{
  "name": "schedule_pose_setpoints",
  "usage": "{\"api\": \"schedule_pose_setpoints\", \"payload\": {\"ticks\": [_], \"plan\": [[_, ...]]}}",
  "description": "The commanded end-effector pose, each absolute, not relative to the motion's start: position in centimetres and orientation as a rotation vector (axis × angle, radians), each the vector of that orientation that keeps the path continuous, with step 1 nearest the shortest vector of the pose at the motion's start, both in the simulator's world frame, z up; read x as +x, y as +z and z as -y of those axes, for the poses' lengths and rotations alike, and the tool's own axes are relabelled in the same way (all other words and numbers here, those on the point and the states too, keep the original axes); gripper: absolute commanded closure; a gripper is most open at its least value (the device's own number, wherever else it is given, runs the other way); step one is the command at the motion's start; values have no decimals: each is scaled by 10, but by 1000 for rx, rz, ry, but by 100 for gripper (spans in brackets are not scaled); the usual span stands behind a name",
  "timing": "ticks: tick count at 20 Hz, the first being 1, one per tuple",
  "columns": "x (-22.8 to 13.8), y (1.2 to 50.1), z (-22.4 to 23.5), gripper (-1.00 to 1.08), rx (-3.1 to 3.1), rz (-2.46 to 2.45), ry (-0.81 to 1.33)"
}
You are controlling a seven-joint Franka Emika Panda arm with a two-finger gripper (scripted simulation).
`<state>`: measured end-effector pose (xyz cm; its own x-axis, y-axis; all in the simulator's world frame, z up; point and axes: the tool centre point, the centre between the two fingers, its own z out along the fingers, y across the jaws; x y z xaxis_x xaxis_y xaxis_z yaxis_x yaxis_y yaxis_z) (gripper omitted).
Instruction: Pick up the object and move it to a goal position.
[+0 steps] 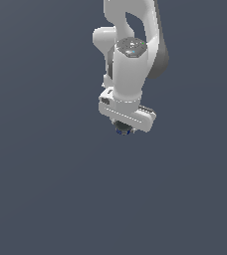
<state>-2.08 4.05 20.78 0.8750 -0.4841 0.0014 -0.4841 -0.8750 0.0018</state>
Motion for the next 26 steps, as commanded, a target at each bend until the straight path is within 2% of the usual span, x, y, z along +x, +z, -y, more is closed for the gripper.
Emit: {"api": "schedule_pose_setpoints", "payload": {"ticks": [1, 15, 26], "plan": [[-12, 232, -53, 108, 3039, 786, 2], [31, 337, -111, 108, 3041, 786, 1], [50, 378, -135, 108, 3042, 785, 0]]}}
